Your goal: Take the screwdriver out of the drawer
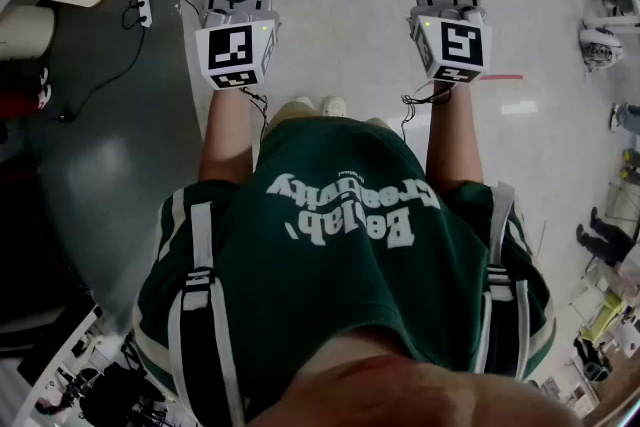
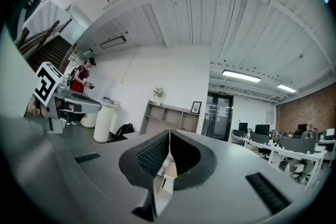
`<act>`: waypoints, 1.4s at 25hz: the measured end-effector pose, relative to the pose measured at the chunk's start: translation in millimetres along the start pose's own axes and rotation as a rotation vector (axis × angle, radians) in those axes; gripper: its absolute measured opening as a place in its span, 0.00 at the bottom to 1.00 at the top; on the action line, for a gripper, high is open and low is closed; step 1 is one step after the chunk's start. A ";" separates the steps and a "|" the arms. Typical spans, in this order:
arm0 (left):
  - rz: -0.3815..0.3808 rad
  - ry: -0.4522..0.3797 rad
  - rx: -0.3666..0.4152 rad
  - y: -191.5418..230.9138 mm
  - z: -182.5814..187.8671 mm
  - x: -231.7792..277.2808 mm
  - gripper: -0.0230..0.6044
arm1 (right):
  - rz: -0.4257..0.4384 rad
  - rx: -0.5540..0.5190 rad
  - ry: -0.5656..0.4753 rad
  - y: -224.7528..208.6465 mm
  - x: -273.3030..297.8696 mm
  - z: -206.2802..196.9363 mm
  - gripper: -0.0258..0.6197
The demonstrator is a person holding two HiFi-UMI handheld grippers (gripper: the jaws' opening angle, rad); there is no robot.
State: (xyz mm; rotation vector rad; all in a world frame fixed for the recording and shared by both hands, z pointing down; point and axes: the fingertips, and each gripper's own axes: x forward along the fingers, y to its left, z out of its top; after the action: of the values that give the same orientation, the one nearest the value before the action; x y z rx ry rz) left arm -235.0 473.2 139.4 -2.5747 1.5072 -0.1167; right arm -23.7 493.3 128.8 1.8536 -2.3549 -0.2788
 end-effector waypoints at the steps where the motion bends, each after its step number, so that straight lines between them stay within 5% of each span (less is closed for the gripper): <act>1: 0.004 0.011 -0.003 0.2 -1.9 0.5 0.07 | -0.005 0.006 0.023 -1.4 0.4 -5.5 0.10; 23: 0.000 0.032 0.021 -3.6 2.2 10.6 0.07 | -0.006 0.097 0.082 -14.6 2.0 -29.7 0.10; 35: -0.063 0.026 0.032 15.4 -4.0 109.9 0.07 | -0.028 0.098 0.101 -49.7 85.3 -46.1 0.10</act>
State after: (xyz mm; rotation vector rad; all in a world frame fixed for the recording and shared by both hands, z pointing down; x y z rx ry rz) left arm -194.9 369.7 139.4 -2.6058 1.4218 -0.1806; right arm 13.2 396.3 161.7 1.8963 -2.3158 -0.0713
